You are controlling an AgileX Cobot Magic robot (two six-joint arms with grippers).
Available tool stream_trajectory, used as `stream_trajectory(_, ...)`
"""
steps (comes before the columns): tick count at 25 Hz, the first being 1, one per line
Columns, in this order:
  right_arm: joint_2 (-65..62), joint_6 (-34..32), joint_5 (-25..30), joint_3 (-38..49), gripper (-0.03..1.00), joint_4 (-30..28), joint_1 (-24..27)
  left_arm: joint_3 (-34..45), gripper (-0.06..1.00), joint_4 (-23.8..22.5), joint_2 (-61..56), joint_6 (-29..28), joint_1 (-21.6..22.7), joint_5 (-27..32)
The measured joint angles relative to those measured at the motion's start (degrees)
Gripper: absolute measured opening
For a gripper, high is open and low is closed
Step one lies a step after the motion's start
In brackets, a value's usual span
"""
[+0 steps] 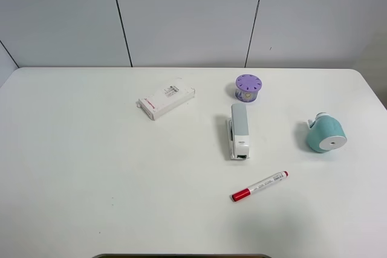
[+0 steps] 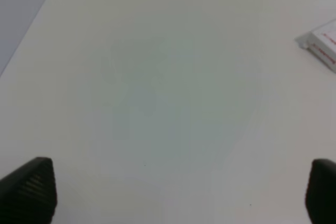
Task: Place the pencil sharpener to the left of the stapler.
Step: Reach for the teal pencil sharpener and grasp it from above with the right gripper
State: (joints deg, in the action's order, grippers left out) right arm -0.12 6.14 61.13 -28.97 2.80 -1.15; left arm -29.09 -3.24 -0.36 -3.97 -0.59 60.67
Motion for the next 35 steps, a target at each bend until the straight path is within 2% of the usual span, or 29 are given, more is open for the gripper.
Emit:
stream_trajectory(31, 0.0, 0.0, 0.0, 0.0, 0.97, 0.0, 0.0, 0.0, 0.95, 0.0, 0.0, 0.0, 0.0, 0.0)
stream_trajectory(35, 0.0, -1.7, 0.0, 0.0, 0.97, 0.5, 0.0, 0.0, 0.95, 0.0, 0.0, 0.0, 0.0, 0.0)
